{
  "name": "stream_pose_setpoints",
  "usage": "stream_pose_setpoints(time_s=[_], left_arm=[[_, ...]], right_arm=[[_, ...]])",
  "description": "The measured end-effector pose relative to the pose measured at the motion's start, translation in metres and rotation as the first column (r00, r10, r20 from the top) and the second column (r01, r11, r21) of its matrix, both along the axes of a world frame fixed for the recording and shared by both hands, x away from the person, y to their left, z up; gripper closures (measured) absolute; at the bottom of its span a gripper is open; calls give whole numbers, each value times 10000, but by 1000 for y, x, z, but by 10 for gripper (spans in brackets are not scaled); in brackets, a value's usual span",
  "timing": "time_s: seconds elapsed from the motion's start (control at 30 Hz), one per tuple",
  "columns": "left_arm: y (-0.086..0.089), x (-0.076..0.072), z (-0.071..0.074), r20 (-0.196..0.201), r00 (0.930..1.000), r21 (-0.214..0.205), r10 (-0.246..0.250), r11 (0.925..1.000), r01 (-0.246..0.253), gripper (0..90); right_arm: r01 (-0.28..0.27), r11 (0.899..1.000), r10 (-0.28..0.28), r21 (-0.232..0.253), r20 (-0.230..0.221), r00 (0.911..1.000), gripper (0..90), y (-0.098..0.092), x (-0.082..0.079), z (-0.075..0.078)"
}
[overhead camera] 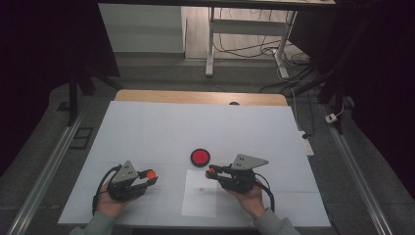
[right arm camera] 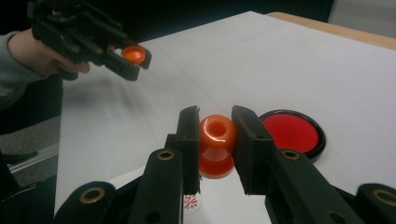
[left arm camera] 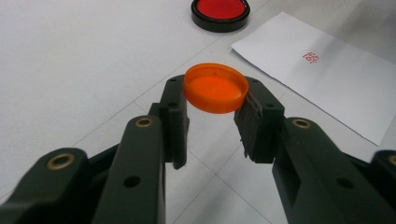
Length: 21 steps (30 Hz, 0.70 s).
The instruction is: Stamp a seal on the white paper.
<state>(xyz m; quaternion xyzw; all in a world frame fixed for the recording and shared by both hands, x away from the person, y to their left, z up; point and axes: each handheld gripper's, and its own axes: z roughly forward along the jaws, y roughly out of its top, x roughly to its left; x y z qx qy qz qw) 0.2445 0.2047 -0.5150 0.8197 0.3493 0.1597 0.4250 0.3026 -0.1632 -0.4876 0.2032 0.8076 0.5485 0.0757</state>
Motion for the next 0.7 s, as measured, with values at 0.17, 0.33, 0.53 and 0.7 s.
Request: stream_pose_setpoints(time_s=[0.17, 0.33, 0.53, 0.7], left_arm=[[-1, 0, 0, -13, 10000, 25, -8, 10000, 8, 646], [-1, 1, -1, -23, 10000, 41, -32, 10000, 32, 646], [-2, 1, -1, -34, 10000, 80, -70, 9999, 70, 646], [-2, 1, -2, -57, 9999, 99, -93, 9999, 94, 646]], right_arm=[[228, 9995, -230, 236, 89, 9997, 724, -6, 2, 6], [345, 9988, -348, 333, 97, 9993, 724, -9, 2, 10], [438, 9982, -441, 408, 55, 9990, 723, -10, 3, 11], [540, 9973, -548, 505, 131, 9984, 723, -13, 3, 15]])
